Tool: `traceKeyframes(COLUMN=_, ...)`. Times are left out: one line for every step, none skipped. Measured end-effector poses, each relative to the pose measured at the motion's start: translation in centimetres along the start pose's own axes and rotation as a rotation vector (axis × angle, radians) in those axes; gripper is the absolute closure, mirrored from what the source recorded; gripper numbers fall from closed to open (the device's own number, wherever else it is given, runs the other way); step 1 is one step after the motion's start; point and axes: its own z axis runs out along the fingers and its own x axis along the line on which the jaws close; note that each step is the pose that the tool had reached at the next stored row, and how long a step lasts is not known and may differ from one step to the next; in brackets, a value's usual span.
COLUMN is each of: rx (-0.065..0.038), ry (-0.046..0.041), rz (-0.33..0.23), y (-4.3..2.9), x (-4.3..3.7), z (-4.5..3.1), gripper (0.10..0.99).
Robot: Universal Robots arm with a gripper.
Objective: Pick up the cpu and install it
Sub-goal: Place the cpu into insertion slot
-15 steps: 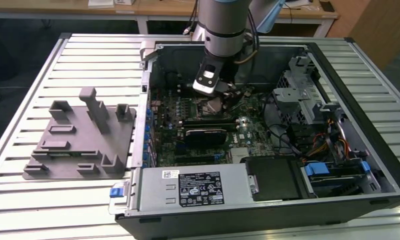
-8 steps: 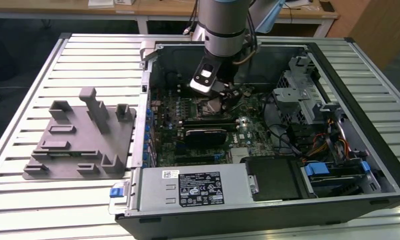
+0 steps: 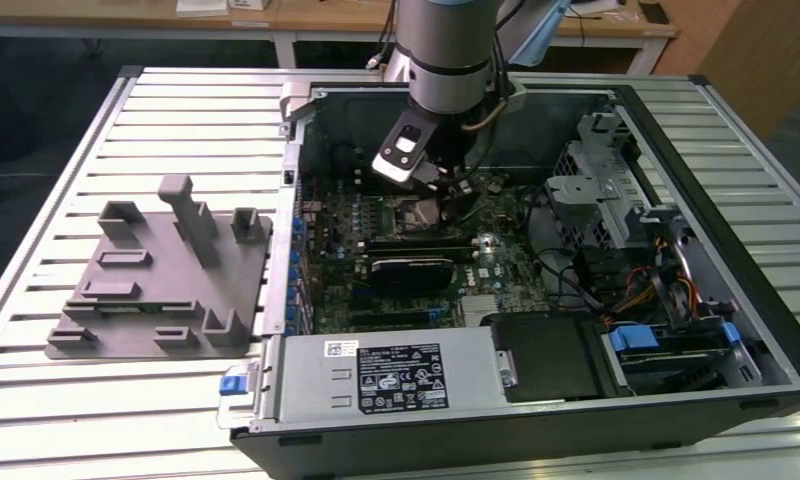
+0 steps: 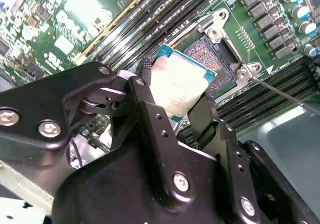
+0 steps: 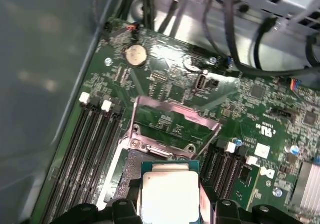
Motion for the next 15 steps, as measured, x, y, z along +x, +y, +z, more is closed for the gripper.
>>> traceKeyframes(rx=0.000, ry=-0.0008, rz=0.016, y=0.00, x=0.00, z=0.01, gripper=0.545)
traceKeyframes(rx=0.001, ry=-0.0017, rz=0.032, y=0.00, x=0.00, z=0.03, gripper=0.545)
traceKeyframes(rx=0.001, ry=-0.0026, rz=0.049, y=0.00, x=0.00, z=0.04, gripper=0.545)
traceKeyframes(rx=0.001, ry=-0.0035, rz=0.066, y=0.00, x=0.00, z=0.05, gripper=0.545)
traceKeyframes(rx=0.002, ry=-0.0043, rz=0.082, y=0.00, x=0.00, z=0.06, gripper=0.545)
traceKeyframes(rx=0.002, ry=-0.0051, rz=0.095, y=0.00, x=0.00, z=0.06, gripper=0.545)
traceKeyframes(rx=0.002, ry=-0.0058, rz=0.108, y=0.00, x=0.00, z=0.07, gripper=0.545)
traceKeyframes(rx=0.002, ry=-0.0064, rz=0.120, y=0.00, x=0.00, z=0.08, gripper=0.545)
traceKeyframes(rx=0.003, ry=-0.0070, rz=0.131, y=0.00, x=0.01, z=0.09, gripper=0.545)
traceKeyframes(rx=0.003, ry=-0.0073, rz=0.140, y=0.00, x=0.03, z=0.10, gripper=0.545)
traceKeyframes(rx=0.003, ry=-0.0077, rz=0.148, y=0.01, x=0.05, z=0.11, gripper=0.545)
traceKeyframes(rx=0.003, ry=-0.0081, rz=0.153, y=0.01, x=0.07, z=0.11, gripper=0.545)
traceKeyframes(rx=0.003, ry=-0.0083, rz=0.157, y=0.03, x=0.11, z=0.12, gripper=0.545)
traceKeyframes(rx=0.003, ry=-0.0085, rz=0.160, y=0.04, x=0.15, z=0.12, gripper=0.545)
traceKeyframes(rx=0.003, ry=-0.0087, rz=0.164, y=0.05, x=0.19, z=0.13, gripper=0.545)
